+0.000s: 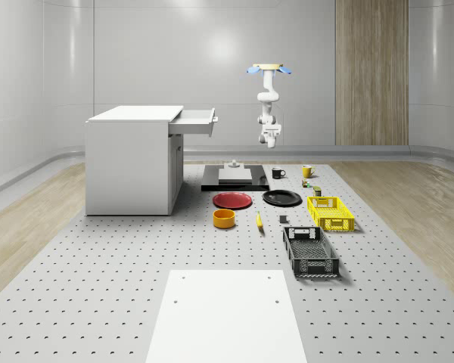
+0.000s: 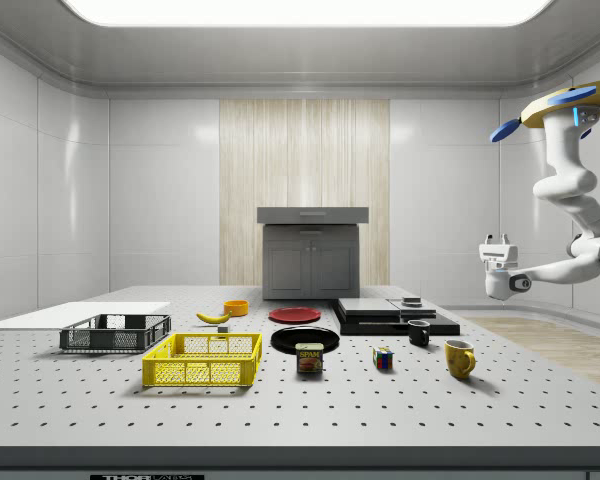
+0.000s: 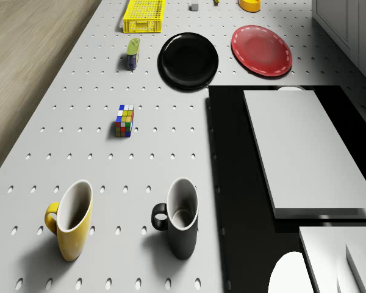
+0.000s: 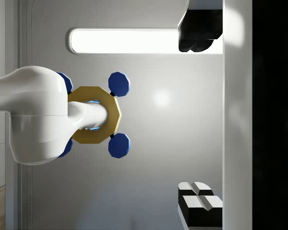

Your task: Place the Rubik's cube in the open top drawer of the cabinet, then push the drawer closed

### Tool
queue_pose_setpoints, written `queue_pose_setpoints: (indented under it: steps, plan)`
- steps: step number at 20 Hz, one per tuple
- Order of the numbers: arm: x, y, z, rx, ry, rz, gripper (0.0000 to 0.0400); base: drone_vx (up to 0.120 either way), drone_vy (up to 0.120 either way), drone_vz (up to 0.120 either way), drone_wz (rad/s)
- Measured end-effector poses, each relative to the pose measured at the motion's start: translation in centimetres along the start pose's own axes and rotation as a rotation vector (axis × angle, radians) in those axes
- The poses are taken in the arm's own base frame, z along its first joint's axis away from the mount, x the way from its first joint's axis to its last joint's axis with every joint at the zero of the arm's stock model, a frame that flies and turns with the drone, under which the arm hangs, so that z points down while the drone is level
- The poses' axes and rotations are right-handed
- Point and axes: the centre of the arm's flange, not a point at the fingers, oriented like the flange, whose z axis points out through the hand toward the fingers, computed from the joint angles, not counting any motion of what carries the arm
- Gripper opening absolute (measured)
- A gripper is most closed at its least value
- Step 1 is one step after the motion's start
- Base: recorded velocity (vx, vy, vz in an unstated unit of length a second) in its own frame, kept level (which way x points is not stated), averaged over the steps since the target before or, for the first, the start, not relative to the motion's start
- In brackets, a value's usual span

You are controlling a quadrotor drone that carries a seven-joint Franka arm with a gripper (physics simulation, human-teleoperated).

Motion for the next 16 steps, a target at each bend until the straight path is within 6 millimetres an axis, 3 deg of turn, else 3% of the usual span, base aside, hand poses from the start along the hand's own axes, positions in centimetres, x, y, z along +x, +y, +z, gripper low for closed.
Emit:
queue_pose_setpoints:
  steps: [12,16]
  plan:
    - [0.1,-0.1,-1.8,0.006,0.007,0.000,0.0400,0.000,0.000,0.000,0.000]
    - [0.1,-0.1,-1.8,0.008,0.009,0.000,0.0400,0.040,0.120,0.000,0.000]
